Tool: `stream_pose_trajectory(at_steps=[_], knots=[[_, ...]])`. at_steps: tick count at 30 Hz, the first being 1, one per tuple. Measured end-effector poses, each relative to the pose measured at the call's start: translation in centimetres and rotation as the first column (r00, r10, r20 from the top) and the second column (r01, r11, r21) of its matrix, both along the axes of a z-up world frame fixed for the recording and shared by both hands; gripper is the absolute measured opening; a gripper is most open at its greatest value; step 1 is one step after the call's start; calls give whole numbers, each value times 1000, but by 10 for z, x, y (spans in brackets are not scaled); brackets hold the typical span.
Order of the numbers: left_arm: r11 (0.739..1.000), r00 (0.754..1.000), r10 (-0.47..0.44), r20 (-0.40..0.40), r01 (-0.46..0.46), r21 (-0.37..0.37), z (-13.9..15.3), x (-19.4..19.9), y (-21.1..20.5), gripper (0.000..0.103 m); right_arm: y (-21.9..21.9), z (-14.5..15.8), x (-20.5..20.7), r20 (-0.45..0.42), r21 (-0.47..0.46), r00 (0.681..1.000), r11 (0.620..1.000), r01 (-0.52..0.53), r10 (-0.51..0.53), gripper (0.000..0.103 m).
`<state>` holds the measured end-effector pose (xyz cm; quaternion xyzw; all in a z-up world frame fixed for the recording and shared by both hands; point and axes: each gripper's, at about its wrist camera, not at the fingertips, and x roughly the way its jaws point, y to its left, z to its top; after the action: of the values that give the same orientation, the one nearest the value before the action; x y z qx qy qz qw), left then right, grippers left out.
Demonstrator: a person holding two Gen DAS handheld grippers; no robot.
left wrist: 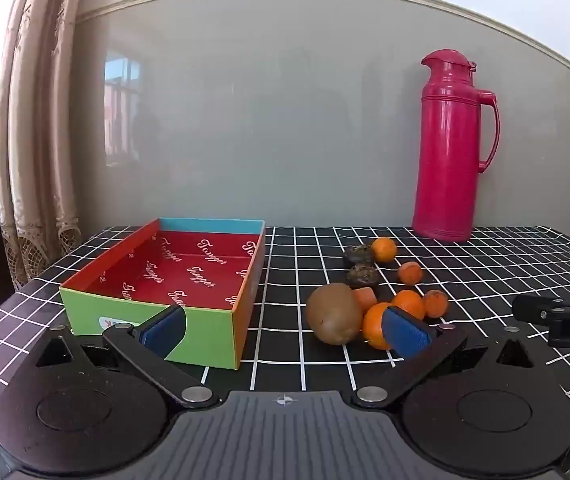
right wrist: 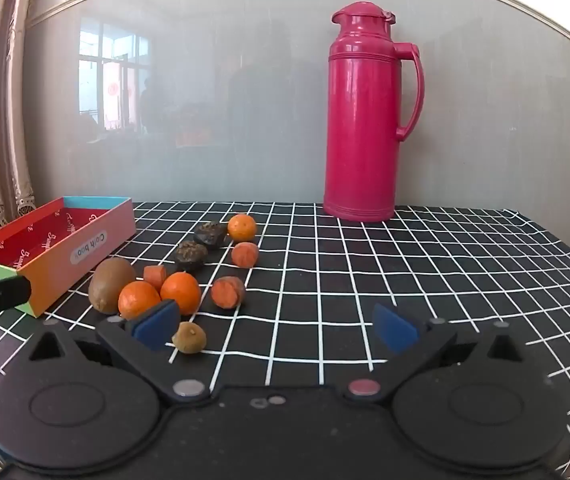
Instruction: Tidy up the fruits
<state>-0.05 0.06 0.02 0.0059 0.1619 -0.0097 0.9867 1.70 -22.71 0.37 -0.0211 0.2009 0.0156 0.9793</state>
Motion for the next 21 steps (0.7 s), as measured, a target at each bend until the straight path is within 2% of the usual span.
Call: stream_pose_trajectory(at_steps=[6, 7, 21], knots=[[1000, 1000, -28, 11, 28, -10, 0, -4, 1, 103, 0, 0, 0, -8, 4, 1000, 1000, 0, 0, 103], [1000, 1000, 18, -9, -18, 2, -1, -4, 0, 103, 0, 0, 0, -8, 5, 1000, 1000, 1, -1, 103], [1000, 999, 24, -26, -24, 4, -2, 2, -1, 103, 1, 0, 0, -7, 8, 1000, 1000, 7, -7, 103]])
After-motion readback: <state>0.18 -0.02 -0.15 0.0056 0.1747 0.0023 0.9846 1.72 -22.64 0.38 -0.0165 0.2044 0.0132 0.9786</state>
